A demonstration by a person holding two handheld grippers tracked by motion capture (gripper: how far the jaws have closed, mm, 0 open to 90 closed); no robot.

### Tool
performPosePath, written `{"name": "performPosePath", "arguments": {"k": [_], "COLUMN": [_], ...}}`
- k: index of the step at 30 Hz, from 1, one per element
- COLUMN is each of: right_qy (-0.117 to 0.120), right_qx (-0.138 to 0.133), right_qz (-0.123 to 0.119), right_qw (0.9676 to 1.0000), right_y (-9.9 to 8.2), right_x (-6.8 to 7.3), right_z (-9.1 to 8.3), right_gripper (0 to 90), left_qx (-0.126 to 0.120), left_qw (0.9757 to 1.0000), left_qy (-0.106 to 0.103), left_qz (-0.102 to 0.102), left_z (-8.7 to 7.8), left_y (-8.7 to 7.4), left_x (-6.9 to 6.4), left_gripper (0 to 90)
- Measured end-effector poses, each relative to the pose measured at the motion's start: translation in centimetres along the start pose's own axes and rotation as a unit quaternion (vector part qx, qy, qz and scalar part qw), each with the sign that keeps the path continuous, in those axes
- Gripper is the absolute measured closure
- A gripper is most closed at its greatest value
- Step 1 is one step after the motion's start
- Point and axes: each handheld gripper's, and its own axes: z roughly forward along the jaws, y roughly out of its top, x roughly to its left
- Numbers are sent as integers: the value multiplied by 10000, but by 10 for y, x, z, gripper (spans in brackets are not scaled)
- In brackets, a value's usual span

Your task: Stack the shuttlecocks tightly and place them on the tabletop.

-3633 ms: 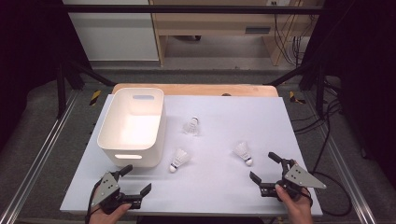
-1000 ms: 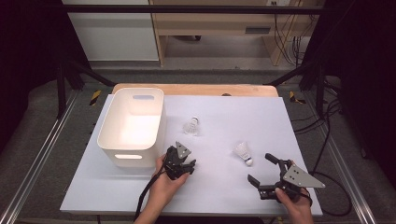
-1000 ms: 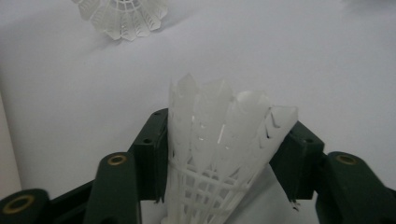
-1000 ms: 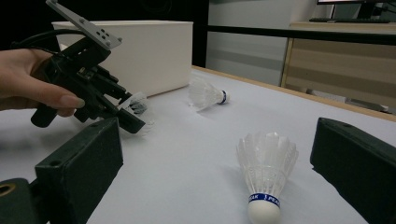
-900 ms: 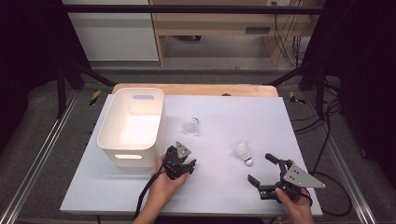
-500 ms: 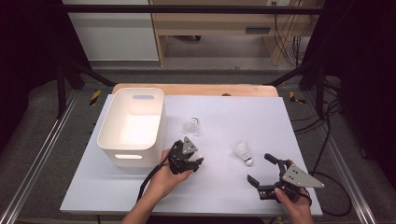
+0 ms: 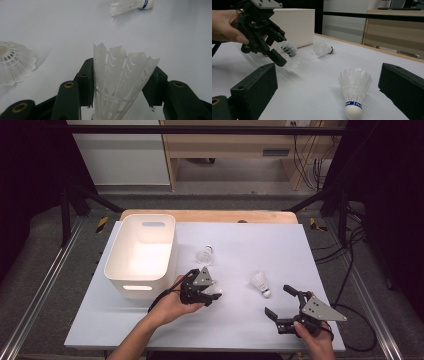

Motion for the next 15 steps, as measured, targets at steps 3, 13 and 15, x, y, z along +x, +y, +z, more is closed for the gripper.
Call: {"name": "performPosePath", "arguments": {"k": [3,13,15], "right_qy": [-7,-9,-2], "right_qx": [16,48,48], "right_qz": [18,12,-9], "right_qw": [10000,10000,10000], "right_y": [0,-1,-1], "right_x": [0,1,1], "right_z": [1,1,1], "right_gripper": [27,27,27], "left_qx": [62,192,178], "left_qw": [9999,9997,9998], "left_qy": [-34,-98,-92], "left_qz": [80,93,75], "left_z": [0,7,8], "left_y": [-4,-9,-10], "left_x": [-3,-6,-5], "left_gripper": [501,429,420]}}
